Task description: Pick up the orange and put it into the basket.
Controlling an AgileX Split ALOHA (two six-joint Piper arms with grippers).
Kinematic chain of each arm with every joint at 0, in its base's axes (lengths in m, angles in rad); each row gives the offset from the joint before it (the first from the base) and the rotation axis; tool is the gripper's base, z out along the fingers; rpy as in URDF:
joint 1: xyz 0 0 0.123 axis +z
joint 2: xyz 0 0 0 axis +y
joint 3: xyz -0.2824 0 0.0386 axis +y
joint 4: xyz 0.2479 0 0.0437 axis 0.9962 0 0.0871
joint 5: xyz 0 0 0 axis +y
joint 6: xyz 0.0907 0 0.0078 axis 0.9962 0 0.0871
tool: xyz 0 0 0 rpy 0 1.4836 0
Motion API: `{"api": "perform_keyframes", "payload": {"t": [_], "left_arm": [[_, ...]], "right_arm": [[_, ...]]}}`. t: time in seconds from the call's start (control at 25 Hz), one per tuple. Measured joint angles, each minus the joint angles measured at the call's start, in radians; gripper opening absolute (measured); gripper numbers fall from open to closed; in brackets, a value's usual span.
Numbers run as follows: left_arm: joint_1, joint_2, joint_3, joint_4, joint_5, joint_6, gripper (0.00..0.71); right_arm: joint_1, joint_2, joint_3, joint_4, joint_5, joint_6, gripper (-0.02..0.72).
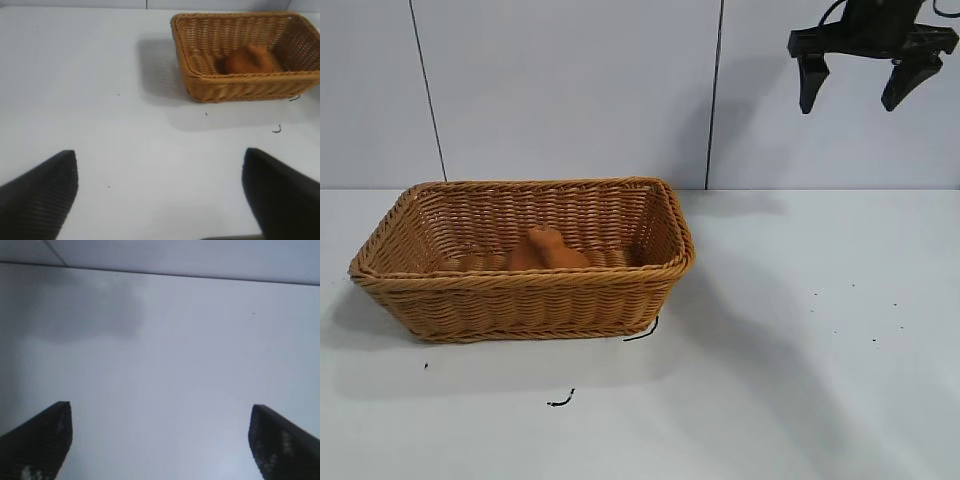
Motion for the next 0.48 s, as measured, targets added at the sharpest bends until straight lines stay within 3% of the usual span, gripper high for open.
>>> {"api": "perform_keyframes", "payload": {"t": [0.48], "left_arm": [[0.0,0.0,0.0,0.0,0.0,0.0,0.639]], "right_arm": [[-0.001,-0.338,0.637,0.023,0.001,-0.036,0.685]]}}
